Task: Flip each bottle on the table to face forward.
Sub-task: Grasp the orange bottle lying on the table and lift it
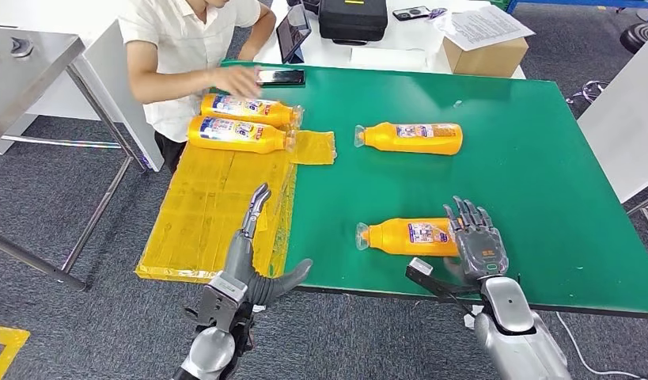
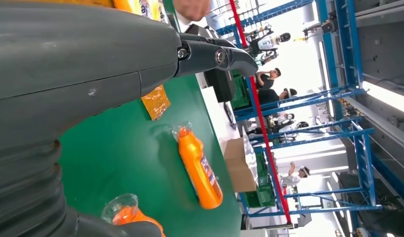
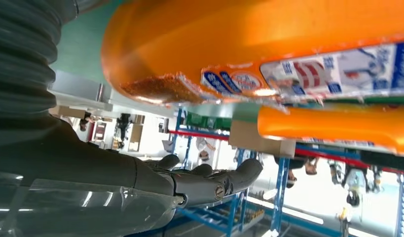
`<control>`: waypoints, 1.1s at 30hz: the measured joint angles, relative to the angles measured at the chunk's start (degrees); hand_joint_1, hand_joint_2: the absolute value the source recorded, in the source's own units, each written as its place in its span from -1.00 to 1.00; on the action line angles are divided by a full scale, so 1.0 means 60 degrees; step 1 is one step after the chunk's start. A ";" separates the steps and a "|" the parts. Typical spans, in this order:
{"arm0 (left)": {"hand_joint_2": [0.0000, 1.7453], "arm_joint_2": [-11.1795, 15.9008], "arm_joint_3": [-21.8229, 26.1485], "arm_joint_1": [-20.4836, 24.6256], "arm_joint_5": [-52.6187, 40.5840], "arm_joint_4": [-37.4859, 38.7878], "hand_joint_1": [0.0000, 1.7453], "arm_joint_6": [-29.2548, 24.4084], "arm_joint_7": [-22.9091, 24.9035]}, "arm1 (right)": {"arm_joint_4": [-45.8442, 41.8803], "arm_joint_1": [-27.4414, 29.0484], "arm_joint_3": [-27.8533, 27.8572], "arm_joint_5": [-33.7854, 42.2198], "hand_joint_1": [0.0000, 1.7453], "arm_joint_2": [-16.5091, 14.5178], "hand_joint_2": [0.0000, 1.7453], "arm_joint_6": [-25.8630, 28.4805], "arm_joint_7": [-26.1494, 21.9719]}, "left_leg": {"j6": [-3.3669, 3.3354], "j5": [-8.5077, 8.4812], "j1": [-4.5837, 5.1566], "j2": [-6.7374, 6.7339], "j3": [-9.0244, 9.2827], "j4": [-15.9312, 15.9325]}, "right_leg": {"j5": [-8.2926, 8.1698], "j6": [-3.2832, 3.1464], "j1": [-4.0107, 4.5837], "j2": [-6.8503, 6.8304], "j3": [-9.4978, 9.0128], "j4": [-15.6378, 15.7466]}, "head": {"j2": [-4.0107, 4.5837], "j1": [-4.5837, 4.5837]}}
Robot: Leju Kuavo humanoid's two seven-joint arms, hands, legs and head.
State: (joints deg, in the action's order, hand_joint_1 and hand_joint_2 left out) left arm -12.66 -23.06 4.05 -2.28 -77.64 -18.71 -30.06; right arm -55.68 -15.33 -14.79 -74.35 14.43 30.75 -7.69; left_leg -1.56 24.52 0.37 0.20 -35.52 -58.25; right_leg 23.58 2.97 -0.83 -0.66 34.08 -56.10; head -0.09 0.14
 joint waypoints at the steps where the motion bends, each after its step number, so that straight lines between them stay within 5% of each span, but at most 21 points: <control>1: 1.00 0.0000 -0.0001 0.0003 0.0023 0.0000 -1.00 0.0026 0.0018 | 0.0097 -0.0084 -0.0035 0.0047 -1.00 0.0019 1.00 -0.0190 0.0051 | 0.0000 0.0000 0.0000 0.0000 0.0000 0.0000 | 0.0000 0.0000 0.0000 0.0000 0.0000 0.0000 | 0.0000 0.0000; 13: 1.00 0.0014 -0.0022 0.0016 0.0054 0.0000 -1.00 0.0517 0.0614 | 0.1298 -0.1285 -0.0432 0.0621 -1.00 0.0284 1.00 -0.2874 0.1602 | -0.0004 -0.0002 -0.0001 -0.0003 0.0052 0.0000 | 0.0001 -0.0001 -0.0001 0.0002 -0.0040 0.0006 | 0.0000 -0.0002; 14: 1.00 0.0016 -0.0022 0.0012 0.0047 0.0000 -1.00 0.0528 0.0628 | 0.1299 -0.1290 -0.0449 0.0622 -0.89 0.0310 1.00 -0.2896 0.1659 | -0.0006 -0.0003 0.0000 -0.0001 0.0053 0.0000 | 0.0000 0.0000 -0.0001 0.0001 -0.0042 0.0006 | 0.0000 -0.0002; 18: 1.00 0.0022 -0.0022 0.0010 0.0046 0.0000 -1.00 0.0550 0.0652 | 0.1343 -0.1299 -0.0483 0.0752 0.71 0.0394 1.00 -0.2981 0.1598 | -0.0009 -0.0006 0.0001 -0.0002 0.0056 0.0000 | -0.0003 0.0003 -0.0002 0.0002 -0.0047 0.0006 | 0.0000 -0.0003; 20: 1.00 0.0022 -0.0022 0.0012 0.0063 0.0000 -1.00 0.0593 0.0657 | 0.1412 -0.1290 -0.0490 0.0965 0.94 0.0431 1.00 -0.2989 0.1295 | -0.0009 -0.0006 0.0002 -0.0004 0.0056 0.0000 | -0.0004 0.0003 -0.0003 0.0002 -0.0047 0.0005 | 0.0000 -0.0003; 33: 1.00 0.0029 -0.0066 0.0160 0.0342 0.0041 -1.00 0.0814 0.0480 | 0.2041 -0.1356 -0.0471 0.2426 1.00 0.0608 1.00 -0.2236 -0.1116 | -0.0007 -0.0004 -0.0006 -0.0017 0.0056 0.0000 | -0.0005 0.0002 0.0005 0.0013 -0.0038 0.0004 | 0.0000 -0.0002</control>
State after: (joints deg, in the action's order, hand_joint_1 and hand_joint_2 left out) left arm -12.48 -23.46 5.01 -0.22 -77.39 -13.83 -27.18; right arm -43.43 -23.46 -17.61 -59.79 18.08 17.33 -14.39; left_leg -1.60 24.50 0.34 0.10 -35.19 -58.25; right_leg 23.55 2.99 -0.81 -0.58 33.85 -56.07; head -0.09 0.13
